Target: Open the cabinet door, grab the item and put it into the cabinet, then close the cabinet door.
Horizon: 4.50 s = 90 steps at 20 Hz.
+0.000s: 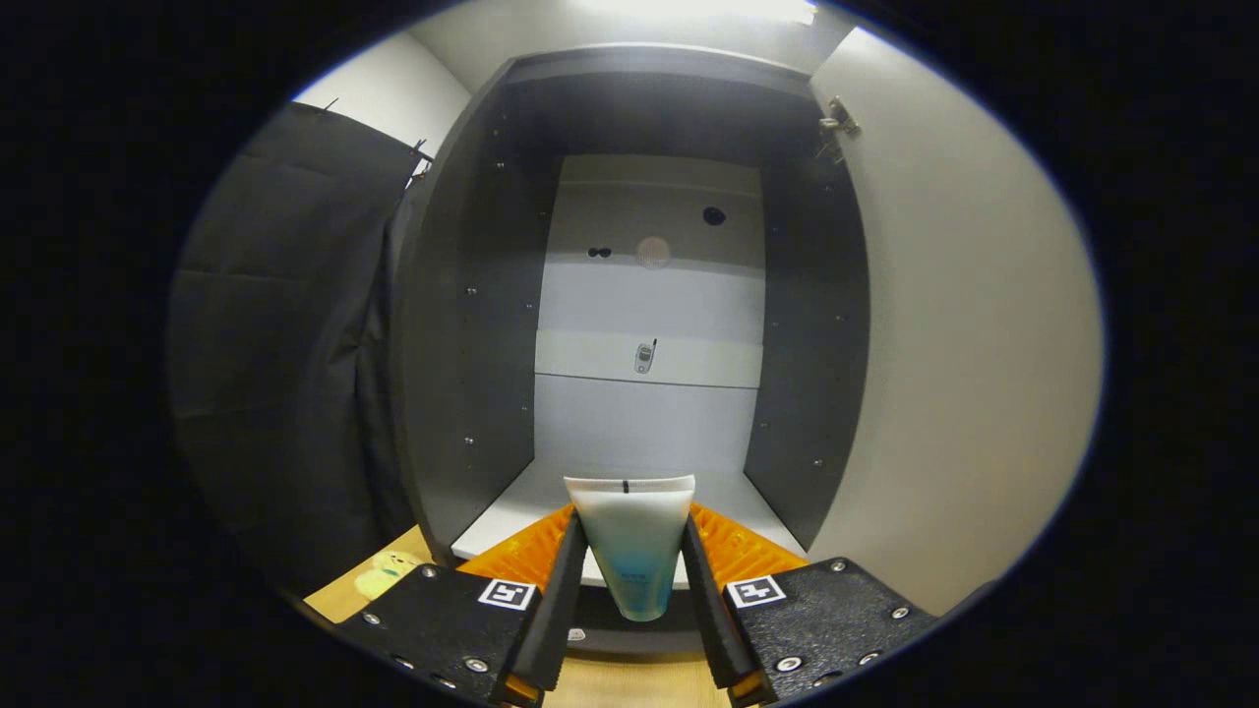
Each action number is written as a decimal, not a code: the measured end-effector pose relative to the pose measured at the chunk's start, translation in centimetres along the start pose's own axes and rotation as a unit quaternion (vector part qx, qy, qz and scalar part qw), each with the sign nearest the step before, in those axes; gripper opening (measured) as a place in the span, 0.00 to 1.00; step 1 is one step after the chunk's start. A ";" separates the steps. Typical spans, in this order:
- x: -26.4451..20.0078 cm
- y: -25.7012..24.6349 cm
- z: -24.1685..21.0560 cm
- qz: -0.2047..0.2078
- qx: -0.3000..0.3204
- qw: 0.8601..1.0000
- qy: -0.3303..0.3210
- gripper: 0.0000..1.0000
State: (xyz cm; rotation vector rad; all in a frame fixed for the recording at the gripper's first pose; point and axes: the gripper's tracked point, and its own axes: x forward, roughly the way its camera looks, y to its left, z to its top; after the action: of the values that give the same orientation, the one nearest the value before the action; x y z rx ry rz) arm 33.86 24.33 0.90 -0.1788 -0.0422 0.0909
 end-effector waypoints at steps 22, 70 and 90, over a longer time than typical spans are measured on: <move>13.9 1.5 -3.8 0.040 0.036 0.998 0.009 0.59; -36.8 -16.8 -5.7 -0.004 0.062 0.997 0.053 0.93; -27.5 -27.6 -6.3 0.010 0.084 0.995 0.053 0.91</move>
State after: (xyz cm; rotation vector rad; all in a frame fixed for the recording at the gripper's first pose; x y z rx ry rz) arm 9.20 -6.41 -1.30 -0.0157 0.0735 0.1050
